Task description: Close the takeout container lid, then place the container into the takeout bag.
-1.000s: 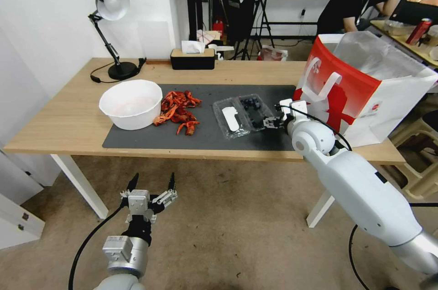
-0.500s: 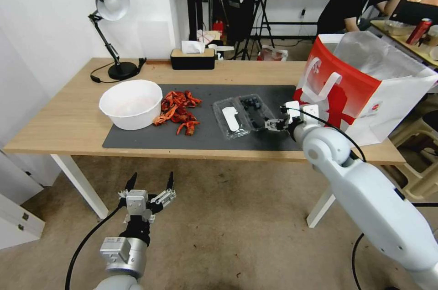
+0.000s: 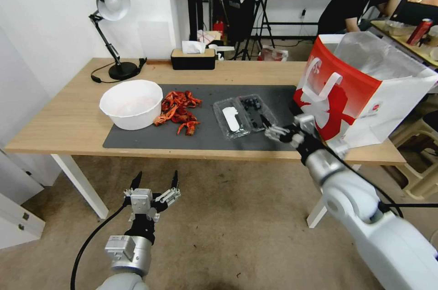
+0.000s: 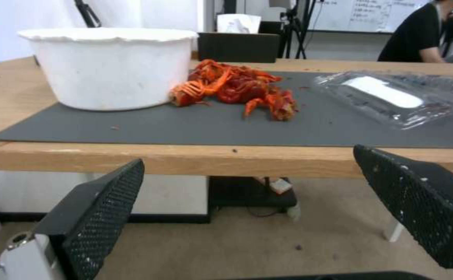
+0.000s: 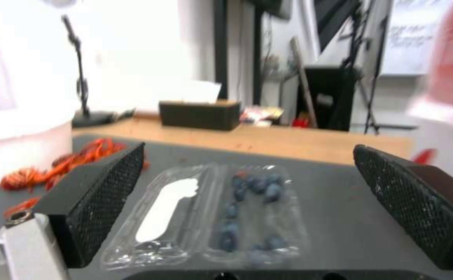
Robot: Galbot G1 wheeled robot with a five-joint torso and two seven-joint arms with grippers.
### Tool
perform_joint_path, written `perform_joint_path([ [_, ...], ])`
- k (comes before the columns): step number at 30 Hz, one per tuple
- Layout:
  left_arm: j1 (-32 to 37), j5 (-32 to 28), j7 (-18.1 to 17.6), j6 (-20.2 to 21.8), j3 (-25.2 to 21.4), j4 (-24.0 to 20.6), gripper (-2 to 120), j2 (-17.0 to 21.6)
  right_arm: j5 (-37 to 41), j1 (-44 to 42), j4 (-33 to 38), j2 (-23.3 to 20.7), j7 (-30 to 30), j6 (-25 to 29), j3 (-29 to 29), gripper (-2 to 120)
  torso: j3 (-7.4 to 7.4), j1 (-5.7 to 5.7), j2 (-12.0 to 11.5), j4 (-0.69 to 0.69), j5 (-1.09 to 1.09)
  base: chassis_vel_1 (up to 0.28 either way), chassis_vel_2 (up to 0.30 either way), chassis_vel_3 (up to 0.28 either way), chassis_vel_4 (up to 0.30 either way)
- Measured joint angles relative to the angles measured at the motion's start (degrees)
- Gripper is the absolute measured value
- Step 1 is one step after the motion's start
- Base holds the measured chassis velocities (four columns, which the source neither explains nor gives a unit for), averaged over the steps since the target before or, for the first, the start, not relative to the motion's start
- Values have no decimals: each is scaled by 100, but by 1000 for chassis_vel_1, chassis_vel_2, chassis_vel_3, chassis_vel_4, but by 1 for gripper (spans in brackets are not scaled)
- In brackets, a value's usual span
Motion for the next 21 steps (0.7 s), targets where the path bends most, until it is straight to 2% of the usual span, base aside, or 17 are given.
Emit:
perform_joint_path([
  [3, -25, -123, 3, 2, 130, 3, 100, 38, -172, -791, 57, 308, -390, 677, 510, 100, 0, -1, 0, 1, 0, 0, 0, 0, 0],
  [7, -44, -268, 3, 31, 246, -22, 100, 100, -276, -1432, 120, 646, -640, 1062, 864, 100, 0, 0, 0, 2, -1, 0, 0, 0, 0],
  [15, -112, -688, -85, 149, 475, -106, 100, 282, -370, -2290, 178, 1148, -998, 1431, 1160, 100, 0, -1, 0, -2, -1, 0, 0, 0, 0],
  [17, -115, -905, -137, 169, 527, -177, 100, 316, -373, -2334, 158, 1195, -1060, 1456, 1158, 100, 0, -1, 0, -1, -1, 0, 0, 0, 0],
  [19, -96, -1391, -239, 237, 603, -389, 100, 350, -373, -2239, 117, 1193, -1098, 1450, 1056, 100, 0, -1, 0, 1, 0, 0, 0, 0, 0],
  [20, -96, -1391, -239, 237, 603, -389, 100, 350, -373, -2239, 117, 1193, -1098, 1450, 1056, 100, 0, -1, 0, 1, 0, 0, 0, 0, 0],
  [21, -95, -1747, -303, 287, 669, -549, 100, 377, -373, -2131, 83, 1157, -1097, 1422, 966, 100, 0, -1, 0, 3, 0, 0, 0, 0, 0],
])
